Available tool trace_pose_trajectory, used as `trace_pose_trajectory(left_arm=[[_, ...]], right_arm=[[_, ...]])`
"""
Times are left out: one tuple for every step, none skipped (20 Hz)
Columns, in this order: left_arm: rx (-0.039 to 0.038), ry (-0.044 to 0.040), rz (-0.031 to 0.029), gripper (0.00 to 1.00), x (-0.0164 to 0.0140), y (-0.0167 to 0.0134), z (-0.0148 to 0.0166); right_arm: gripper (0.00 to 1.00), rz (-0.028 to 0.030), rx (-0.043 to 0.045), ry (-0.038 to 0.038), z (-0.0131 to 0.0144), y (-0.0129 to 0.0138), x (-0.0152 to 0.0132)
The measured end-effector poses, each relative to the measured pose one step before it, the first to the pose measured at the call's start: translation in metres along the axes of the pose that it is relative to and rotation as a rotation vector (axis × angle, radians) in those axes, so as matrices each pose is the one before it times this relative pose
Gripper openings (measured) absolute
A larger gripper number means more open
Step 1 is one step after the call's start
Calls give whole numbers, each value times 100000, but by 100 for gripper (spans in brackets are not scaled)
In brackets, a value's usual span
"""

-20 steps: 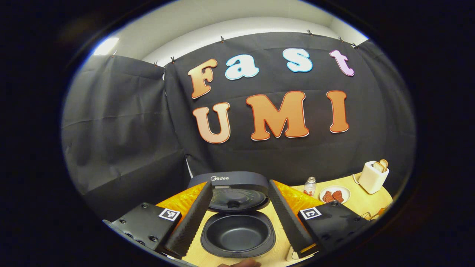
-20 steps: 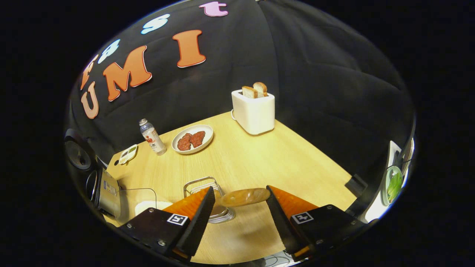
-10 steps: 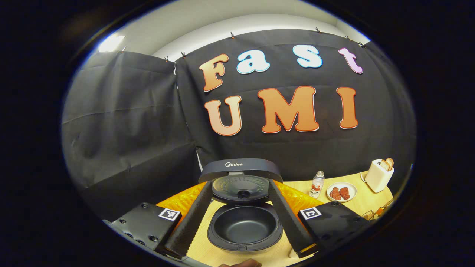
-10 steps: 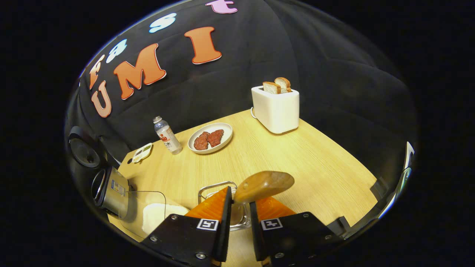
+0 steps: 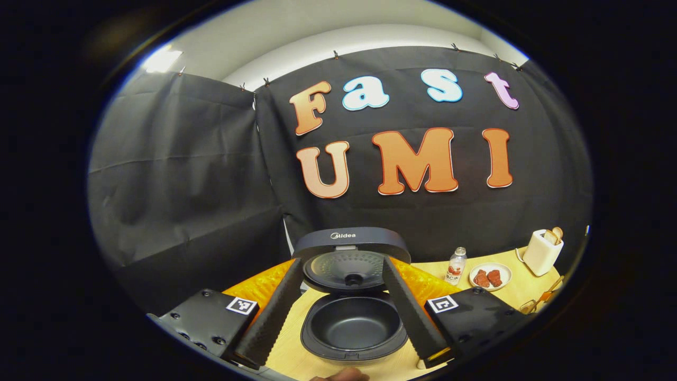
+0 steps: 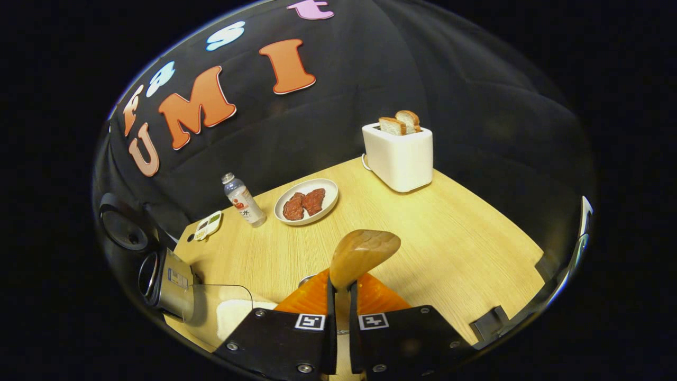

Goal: Close the left gripper, press the button to open the rice cooker; take a wooden spoon from the chopstick holder with the right hand, scoop a spoonful of rice and pour it into the rice cooker, then put the wooden spoon back into the chopstick holder.

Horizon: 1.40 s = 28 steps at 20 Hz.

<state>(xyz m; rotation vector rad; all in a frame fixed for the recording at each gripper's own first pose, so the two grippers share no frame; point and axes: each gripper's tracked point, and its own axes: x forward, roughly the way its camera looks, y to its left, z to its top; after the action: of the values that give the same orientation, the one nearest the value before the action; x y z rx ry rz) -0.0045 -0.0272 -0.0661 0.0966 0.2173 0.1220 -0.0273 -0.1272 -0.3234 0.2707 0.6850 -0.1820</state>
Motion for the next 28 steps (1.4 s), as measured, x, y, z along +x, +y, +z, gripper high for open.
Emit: trace_pose_trajectory(left_arm=[[1276, -393, 823, 96, 223, 391, -57], [1618, -430, 884, 96, 269, 353, 83], [1192, -345, -155, 97, 194, 56, -36], [345, -308, -281, 97, 241, -40, 79], [-207, -2, -612, 97, 104, -1, -187], [-820, 26, -1028, 97, 107, 15, -31], [-858, -370, -490, 97, 163, 213, -56], [-589, -615, 385, 98, 222, 400, 68], [-364, -800, 154, 98, 225, 374, 71], [-282, -493, 845, 98, 232, 416, 3], [-895, -661, 560, 99, 107, 406, -25], [-427, -471, -49, 99, -58, 217, 130], [167, -248, 638, 99, 328, 400, -156], [583, 132, -5, 100, 88, 214, -162], [406, 148, 135, 100, 18, 213, -262], [-282, 425, -747, 100, 109, 11, -199], [-134, 319, -907, 100, -73, -103, -201], [199, 72, -742, 100, 13, 154, -239], [426, 234, -528, 100, -47, 130, -234], [572, 292, 48, 100, -109, 329, -161], [457, 503, -35, 100, -159, 292, -328], [599, 825, 697, 100, 53, 413, -356], [451, 1127, 553, 96, 177, 387, -508], [153, 683, 184, 96, -7, 262, -279], [92, 528, 761, 97, -7, 265, -238], [-60, 671, 500, 100, 58, 254, -217], [-218, 450, 589, 100, 12, 218, -168], [57, 125, 511, 97, -41, 171, -166]], right_arm=[[9, 446, 676, -1417, 715, 293, -693], [9, 619, 444, -1518, 654, 309, -746], [9, 306, -749, -1905, 892, 338, -700], [9, 854, -1117, -1979, 904, 362, -807], [8, 1036, -1598, -1783, 906, 675, -748], [9, 1398, -1845, -2185, 879, 565, -709], [8, 2128, -756, -2198, 990, 914, -745], [9, 2463, 415, -2283, 1018, 923, -475], [9, 3543, 380, -1401, 582, 1057, -484], [8, 2468, 1410, -1224, 379, 1074, -328], [9, 704, 482, 533, 126, 918, -91], [9, 544, -1401, 1942, -443, 885, 1], [9, 2191, -2521, 655, -401, 1131, -329], [9, 3295, -3355, -69, 61, 1473, -238], [9, 2897, -3775, 765, -129, 1536, -221], [8, 2161, -4193, 1348, -704, 1326, -36], [9, 1228, -4204, 1240, -674, 1124, 74], [8, 1070, -3926, 1313, -794, 880, 260], [9, 918, -3585, 1186, -679, 946, 295], [9, 464, -3615, 963, -578, 776, 337], [9, 33, -5186, 293, -556, 562, 489], [9, -1987, -6310, 1568, -751, 29, 520], [8, -2299, -6497, 2187, -944, 27, 429], [9, -1777, -5307, -34, -464, 41, 404], [9, -386, -5205, -512, -111, 364, 349], [8, -141, -4180, -548, -108, 442, 308], [9, 395, -4017, 124, -489, 599, 352], [8, 854, -6165, -127, -682, 607, 506]])
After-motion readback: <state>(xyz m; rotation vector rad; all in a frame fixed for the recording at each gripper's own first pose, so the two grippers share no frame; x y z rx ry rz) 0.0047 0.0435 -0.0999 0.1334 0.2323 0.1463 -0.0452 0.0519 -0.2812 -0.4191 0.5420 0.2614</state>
